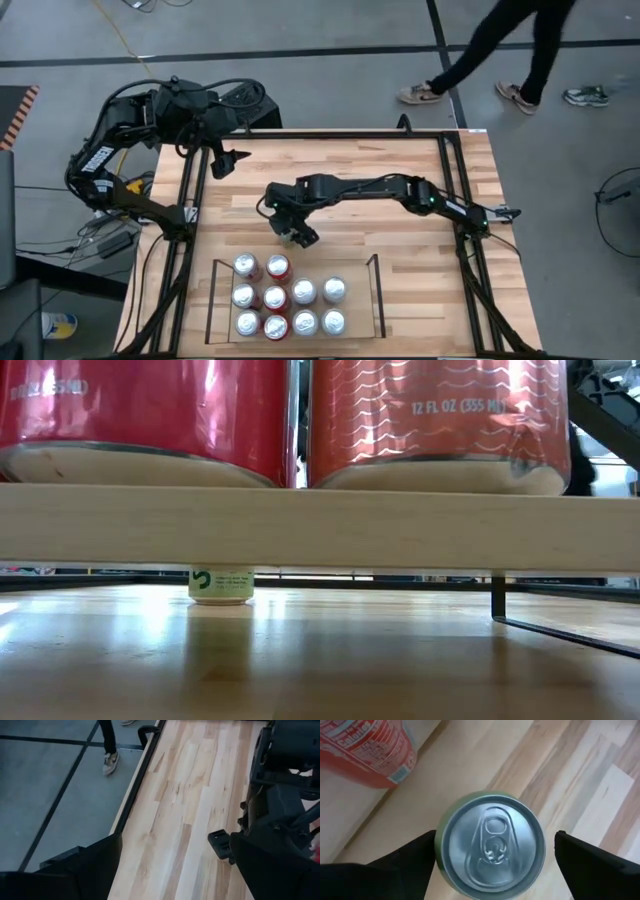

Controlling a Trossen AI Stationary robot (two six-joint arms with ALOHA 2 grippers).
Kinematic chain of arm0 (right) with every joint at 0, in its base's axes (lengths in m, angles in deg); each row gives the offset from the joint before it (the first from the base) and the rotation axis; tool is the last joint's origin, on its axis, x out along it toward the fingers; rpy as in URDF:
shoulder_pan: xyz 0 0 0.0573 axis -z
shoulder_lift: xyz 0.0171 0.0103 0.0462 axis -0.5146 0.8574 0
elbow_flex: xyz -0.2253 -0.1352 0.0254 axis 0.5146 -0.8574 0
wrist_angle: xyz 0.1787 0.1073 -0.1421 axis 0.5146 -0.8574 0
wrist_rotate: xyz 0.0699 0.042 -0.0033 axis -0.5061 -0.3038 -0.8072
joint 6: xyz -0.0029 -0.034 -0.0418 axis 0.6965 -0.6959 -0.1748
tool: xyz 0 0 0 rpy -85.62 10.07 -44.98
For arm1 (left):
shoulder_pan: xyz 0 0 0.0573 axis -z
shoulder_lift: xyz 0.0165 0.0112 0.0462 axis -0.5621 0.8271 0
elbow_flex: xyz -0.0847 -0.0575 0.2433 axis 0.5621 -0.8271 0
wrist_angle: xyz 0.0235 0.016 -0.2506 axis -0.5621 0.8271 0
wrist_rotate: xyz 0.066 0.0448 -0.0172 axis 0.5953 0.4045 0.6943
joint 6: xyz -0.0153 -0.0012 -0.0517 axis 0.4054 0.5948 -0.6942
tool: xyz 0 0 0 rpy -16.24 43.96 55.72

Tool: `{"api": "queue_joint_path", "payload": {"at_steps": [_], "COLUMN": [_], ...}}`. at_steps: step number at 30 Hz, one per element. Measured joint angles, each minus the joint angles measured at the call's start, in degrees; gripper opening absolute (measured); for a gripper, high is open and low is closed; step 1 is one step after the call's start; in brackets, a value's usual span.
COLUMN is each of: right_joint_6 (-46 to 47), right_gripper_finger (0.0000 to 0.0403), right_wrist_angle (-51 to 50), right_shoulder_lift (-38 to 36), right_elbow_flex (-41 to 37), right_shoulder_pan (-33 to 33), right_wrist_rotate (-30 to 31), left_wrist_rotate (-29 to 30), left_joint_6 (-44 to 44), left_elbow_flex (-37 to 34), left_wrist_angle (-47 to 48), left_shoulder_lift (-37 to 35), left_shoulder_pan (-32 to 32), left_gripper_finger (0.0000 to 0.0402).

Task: Place canned beverage on shelf
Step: Put the green soda can on the shelf

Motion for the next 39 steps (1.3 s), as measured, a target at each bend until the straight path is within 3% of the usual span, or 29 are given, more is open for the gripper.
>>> {"api": "queue_joint_path", "payload": {"at_steps": [4, 15, 28, 35, 39], "right_joint_6": [0.0, 0.24, 14.84, 28.97, 39.42], "right_gripper_finger": [0.0354, 0.024, 0.024, 0.024, 0.024], "right_wrist_angle": [0.08, -0.37, -9.21, -21.82, -27.83], "right_shoulder_lift": [-0.02, -0.13, -8.69, -17.95, -22.76], "right_elbow_flex": [0.02, 0.07, 0.02, 0.04, 0.07], "right_shoulder_pan": [-0.37, -1.73, 0.0, -0.91, -5.18], "right_wrist_rotate": [0.8, 2.02, 12.23, 17.21, 20.72], "left_wrist_rotate": [0.1, 0.17, 0.17, 0.15, -0.51], "left_joint_6": [0.1, 0.09, 0.15, 1.3, 2.46], "left_elbow_flex": [0.0, 0.0, 0.0, -0.02, -0.02], "left_wrist_angle": [-0.04, 0.1, 0.59, 0.62, 0.57], "left_shoulder_lift": [0.0, -0.01, -0.02, -0.3, -0.98], "left_shoulder_pan": [-0.02, -0.01, 0.0, -0.02, 0.0], "left_gripper_finger": [0.0355, 0.0355, 0.0355, 0.0355, 0.0355]}}
